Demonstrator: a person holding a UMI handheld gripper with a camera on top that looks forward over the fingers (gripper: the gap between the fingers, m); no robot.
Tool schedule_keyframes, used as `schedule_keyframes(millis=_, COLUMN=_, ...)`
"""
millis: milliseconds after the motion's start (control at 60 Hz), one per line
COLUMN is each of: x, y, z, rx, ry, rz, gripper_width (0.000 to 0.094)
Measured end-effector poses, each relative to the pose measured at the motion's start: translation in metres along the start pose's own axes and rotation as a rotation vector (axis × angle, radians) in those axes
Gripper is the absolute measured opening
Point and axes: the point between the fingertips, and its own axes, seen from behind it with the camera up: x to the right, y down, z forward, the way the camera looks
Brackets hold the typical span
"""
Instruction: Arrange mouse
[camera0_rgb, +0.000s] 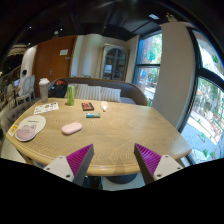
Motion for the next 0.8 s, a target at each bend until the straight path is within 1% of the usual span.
schedule_keyframes(millis=83, x=-0.008, y=0.002, z=0.004, rx=-0.003, ry=-0.02, rz=-0.003, gripper_width=0.0849)
schedule_keyframes(millis=333, x=-0.02, y=-0.003, z=0.002, rx=0.011, ry=-0.037, rz=-0.018, gripper_width=0.085)
schedule_keyframes(millis=417, x=-0.031, y=-0.001, z=0.004, rx=0.011, ry=-0.063, rz=-0.01, gripper_width=0.0853)
schedule_keyframes(millis=517, x=-0.056, y=0.011, z=0.024, rx=-0.017, ry=-0.118, rz=0.005, gripper_width=0.0851)
schedule_keyframes(millis=650, x=-0.118, y=0.024, z=0.052, rx=-0.071, ry=-0.231, rz=0.002, gripper_width=0.0852)
schedule_keyframes(millis=800, x=-0.175, y=0.037, z=0.086, rx=-0.123, ry=-0.323, rz=-0.011, gripper_width=0.0852)
